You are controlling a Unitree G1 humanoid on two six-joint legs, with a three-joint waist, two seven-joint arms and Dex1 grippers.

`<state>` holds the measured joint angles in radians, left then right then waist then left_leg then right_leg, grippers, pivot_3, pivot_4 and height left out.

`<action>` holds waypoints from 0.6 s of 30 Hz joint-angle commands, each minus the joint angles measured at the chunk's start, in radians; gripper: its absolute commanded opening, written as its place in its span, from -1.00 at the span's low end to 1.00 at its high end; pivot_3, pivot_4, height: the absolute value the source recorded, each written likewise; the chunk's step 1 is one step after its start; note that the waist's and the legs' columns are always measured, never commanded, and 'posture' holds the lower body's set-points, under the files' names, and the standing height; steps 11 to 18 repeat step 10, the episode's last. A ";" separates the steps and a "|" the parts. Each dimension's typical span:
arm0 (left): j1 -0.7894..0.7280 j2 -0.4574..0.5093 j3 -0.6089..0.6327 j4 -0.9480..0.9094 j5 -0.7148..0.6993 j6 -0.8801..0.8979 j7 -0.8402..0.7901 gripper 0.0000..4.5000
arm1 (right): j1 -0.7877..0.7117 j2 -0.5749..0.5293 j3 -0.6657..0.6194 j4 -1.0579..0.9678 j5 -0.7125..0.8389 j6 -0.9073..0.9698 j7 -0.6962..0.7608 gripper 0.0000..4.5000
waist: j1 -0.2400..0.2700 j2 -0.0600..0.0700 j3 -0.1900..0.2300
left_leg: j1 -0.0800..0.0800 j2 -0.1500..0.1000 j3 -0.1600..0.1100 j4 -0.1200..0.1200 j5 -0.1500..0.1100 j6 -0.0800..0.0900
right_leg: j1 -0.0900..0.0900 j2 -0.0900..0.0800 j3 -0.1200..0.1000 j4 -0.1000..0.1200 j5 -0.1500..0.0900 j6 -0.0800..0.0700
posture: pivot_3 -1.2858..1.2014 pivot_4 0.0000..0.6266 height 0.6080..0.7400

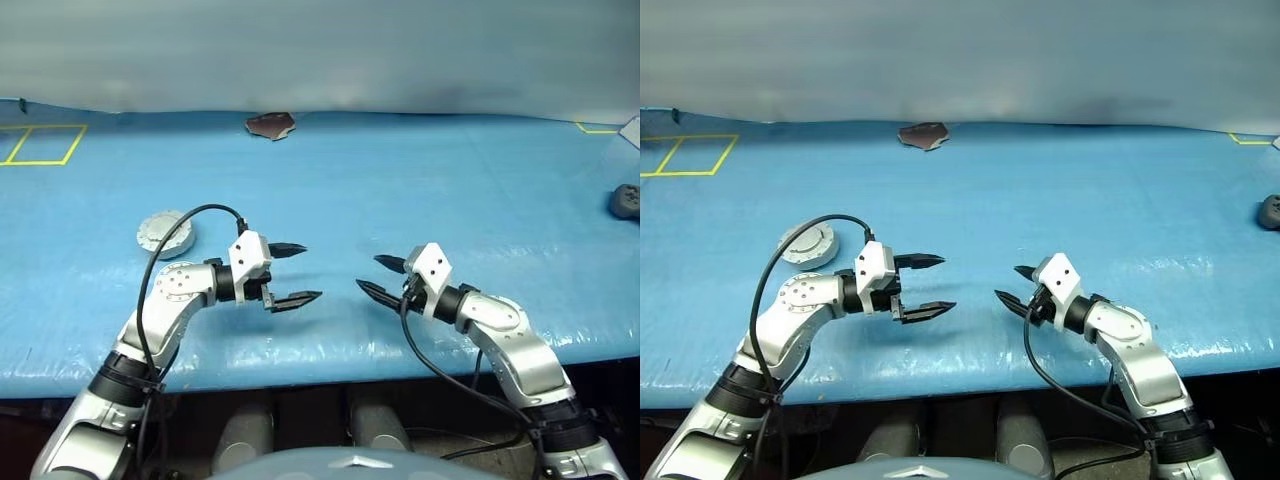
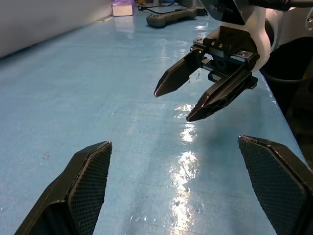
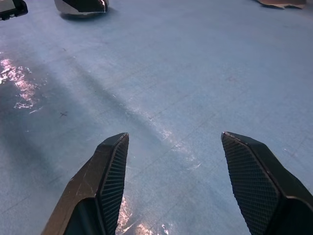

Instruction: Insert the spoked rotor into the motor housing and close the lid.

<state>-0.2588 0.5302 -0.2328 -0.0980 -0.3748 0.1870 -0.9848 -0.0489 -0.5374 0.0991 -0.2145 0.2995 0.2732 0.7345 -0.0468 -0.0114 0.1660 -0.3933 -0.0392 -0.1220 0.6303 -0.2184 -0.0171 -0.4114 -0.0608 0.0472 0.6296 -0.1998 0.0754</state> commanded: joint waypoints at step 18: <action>0.016 0.002 0.072 -0.010 -0.007 -0.012 -0.026 1.00 | -0.047 0.022 -0.020 -0.013 0.000 -0.013 0.004 0.81 | 0.014 0.000 0.000 | 0.000 0.000 0.000 0.000 0.000 0.000 | 0.000 0.000 0.000 0.000 0.000 0.001 | 0.03 -0.52 1.00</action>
